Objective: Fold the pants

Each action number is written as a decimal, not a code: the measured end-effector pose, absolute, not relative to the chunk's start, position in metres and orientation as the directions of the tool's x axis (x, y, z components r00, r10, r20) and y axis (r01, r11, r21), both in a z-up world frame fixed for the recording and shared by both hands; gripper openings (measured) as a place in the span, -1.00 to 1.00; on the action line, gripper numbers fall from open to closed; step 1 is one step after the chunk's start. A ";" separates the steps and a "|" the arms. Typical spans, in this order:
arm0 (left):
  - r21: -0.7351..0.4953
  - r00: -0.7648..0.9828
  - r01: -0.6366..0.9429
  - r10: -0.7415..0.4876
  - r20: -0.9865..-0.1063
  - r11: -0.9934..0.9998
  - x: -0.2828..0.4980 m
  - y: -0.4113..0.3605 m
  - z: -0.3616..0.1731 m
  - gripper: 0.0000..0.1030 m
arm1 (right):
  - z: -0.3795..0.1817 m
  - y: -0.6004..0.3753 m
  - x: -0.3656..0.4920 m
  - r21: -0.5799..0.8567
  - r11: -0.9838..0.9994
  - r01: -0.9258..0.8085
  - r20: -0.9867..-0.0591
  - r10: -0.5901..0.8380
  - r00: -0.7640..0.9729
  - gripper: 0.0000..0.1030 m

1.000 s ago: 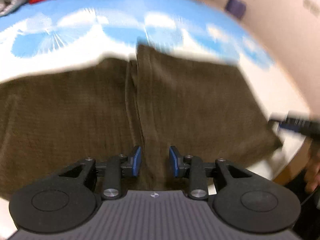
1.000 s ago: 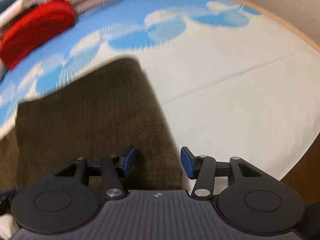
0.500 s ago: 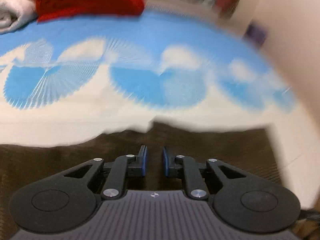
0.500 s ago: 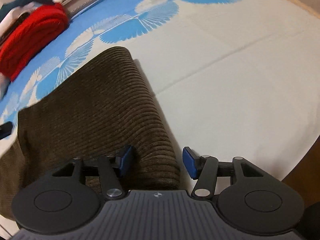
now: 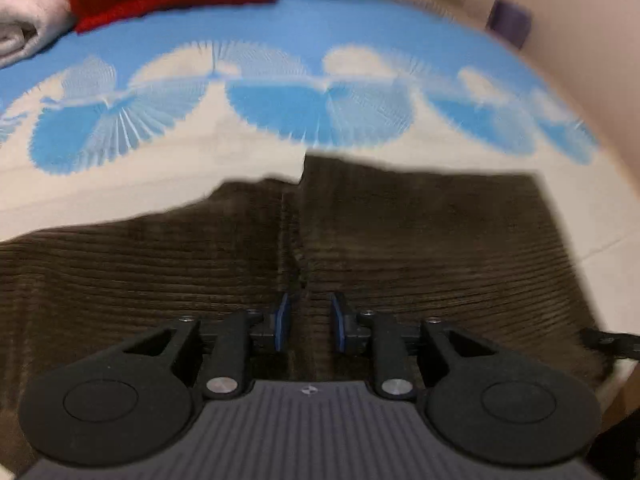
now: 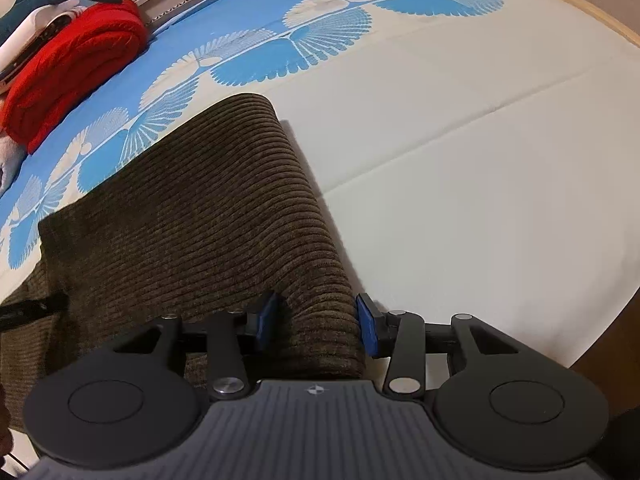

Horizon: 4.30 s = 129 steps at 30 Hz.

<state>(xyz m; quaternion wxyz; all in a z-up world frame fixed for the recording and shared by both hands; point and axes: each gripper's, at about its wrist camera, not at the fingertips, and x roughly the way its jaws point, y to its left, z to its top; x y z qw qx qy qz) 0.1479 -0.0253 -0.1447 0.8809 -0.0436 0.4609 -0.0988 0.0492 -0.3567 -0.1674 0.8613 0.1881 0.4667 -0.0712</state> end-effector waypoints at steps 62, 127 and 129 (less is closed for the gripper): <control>-0.046 0.547 0.273 -0.194 -0.814 0.961 0.056 -0.030 -0.166 -0.13 | -0.155 -0.337 0.032 0.236 0.928 0.287 -0.782 0.006 0.624 -0.43; -0.100 0.423 0.389 -0.274 -0.864 0.916 0.158 -0.122 -0.063 -0.16 | -0.071 -0.184 -0.034 -0.230 0.824 -0.518 -0.423 0.395 0.816 -0.50; -0.109 0.421 0.391 -0.283 -0.862 0.914 0.159 -0.121 -0.064 -0.48 | -0.073 -0.185 -0.036 -0.232 0.823 -0.518 -0.424 0.394 0.816 -0.50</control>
